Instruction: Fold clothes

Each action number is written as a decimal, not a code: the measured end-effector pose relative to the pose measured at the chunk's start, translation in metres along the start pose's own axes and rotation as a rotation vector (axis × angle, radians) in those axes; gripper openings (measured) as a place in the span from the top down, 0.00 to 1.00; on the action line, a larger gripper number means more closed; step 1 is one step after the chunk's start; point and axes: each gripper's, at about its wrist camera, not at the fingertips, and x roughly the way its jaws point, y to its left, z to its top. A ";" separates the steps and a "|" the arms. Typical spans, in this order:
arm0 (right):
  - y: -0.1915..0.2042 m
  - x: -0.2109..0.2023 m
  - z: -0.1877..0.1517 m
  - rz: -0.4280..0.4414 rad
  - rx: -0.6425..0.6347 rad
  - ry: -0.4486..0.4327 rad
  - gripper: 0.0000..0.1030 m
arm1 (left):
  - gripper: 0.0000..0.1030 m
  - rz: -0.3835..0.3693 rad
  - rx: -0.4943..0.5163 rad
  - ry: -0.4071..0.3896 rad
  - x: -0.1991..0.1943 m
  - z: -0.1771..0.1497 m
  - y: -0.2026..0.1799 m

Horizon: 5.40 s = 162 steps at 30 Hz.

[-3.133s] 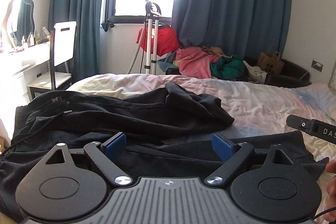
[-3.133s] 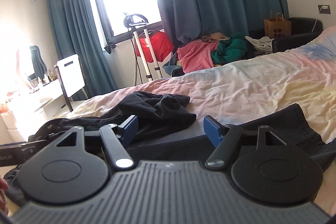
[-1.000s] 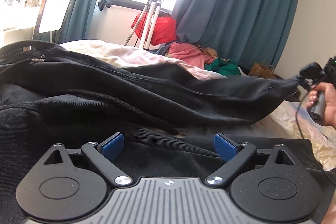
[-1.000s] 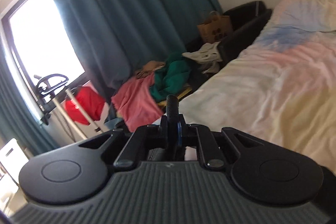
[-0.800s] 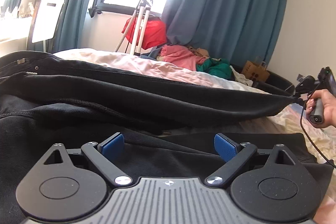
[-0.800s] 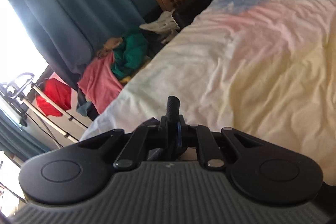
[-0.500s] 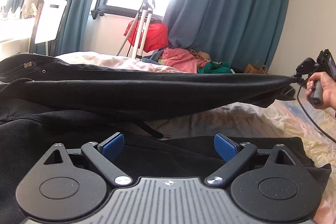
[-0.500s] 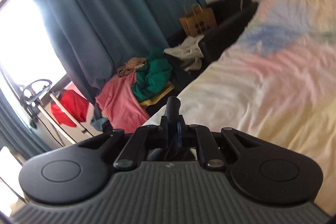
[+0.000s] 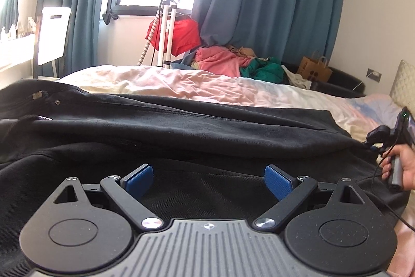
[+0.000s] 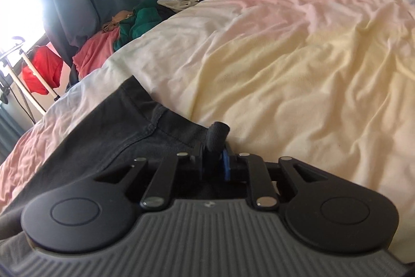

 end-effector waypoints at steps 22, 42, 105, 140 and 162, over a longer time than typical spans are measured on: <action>0.126 -0.291 -0.076 0.415 -0.469 -0.053 0.79 | 0.08 0.081 0.048 -0.095 -0.139 0.014 -0.035; 0.115 -0.310 -0.159 0.407 -0.534 -0.093 0.79 | 0.07 0.135 -0.057 -0.028 -0.137 -0.011 0.017; -0.116 -0.187 -0.116 0.213 0.908 0.261 0.16 | 0.10 0.135 -1.333 -0.034 -0.188 -0.096 0.292; -0.085 -0.118 -0.086 0.411 0.735 0.186 0.26 | 0.19 0.153 -1.208 -0.034 -0.151 -0.066 0.283; -0.056 -0.171 -0.053 0.273 0.451 0.035 0.95 | 0.92 0.099 -1.107 -0.240 -0.209 -0.014 0.285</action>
